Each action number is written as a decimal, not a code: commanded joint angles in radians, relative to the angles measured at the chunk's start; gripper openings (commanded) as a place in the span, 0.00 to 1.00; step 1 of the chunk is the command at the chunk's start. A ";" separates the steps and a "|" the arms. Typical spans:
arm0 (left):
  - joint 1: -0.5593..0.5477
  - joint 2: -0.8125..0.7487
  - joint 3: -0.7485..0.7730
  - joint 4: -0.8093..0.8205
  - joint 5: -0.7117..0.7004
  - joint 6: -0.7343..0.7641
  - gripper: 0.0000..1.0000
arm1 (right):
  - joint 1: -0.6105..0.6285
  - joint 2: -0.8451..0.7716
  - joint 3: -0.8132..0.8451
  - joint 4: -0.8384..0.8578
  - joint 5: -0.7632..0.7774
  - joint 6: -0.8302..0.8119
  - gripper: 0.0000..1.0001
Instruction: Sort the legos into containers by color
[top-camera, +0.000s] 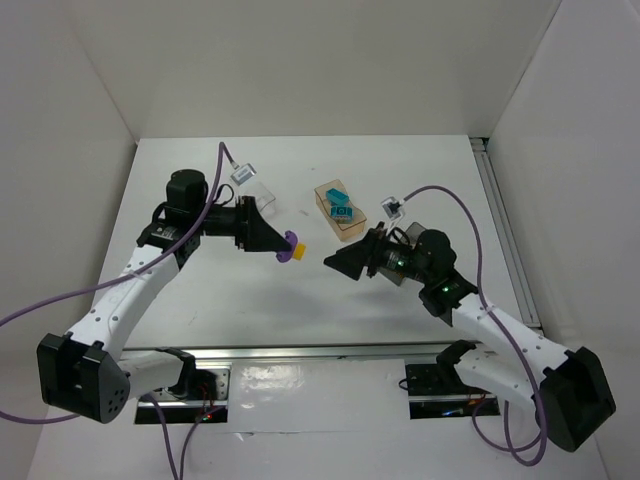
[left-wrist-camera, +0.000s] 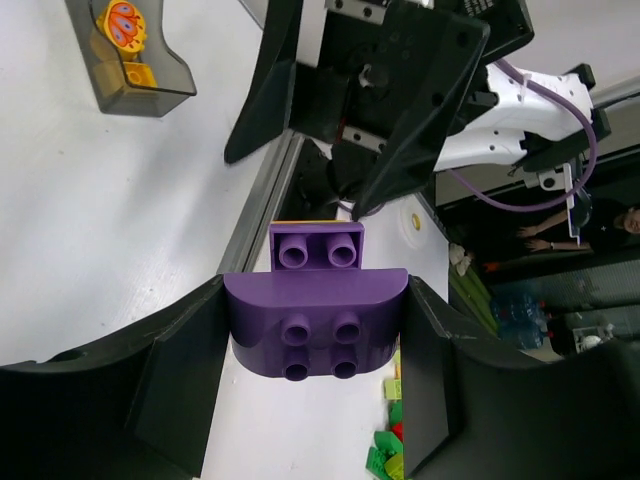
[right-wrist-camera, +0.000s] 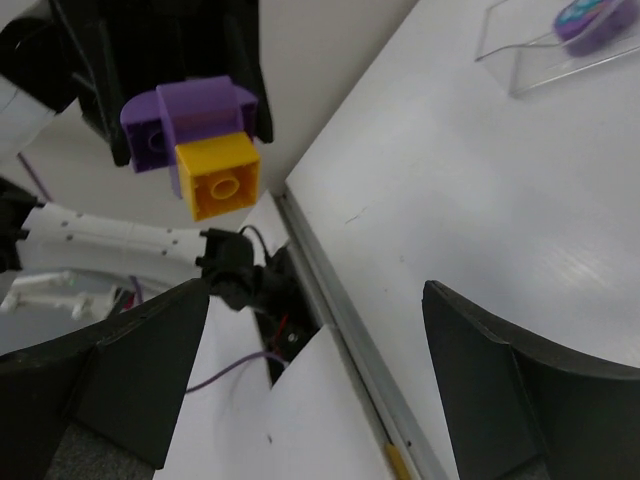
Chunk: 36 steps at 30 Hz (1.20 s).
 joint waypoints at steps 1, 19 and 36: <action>0.015 -0.013 -0.003 0.064 0.084 -0.009 0.21 | 0.058 0.053 0.065 0.171 -0.139 -0.014 0.94; 0.024 -0.002 -0.003 0.063 0.126 0.004 0.12 | 0.176 0.288 0.228 0.264 -0.169 -0.059 0.93; 0.033 -0.013 -0.046 0.095 0.147 -0.002 0.06 | 0.176 0.363 0.241 0.393 -0.200 0.026 0.31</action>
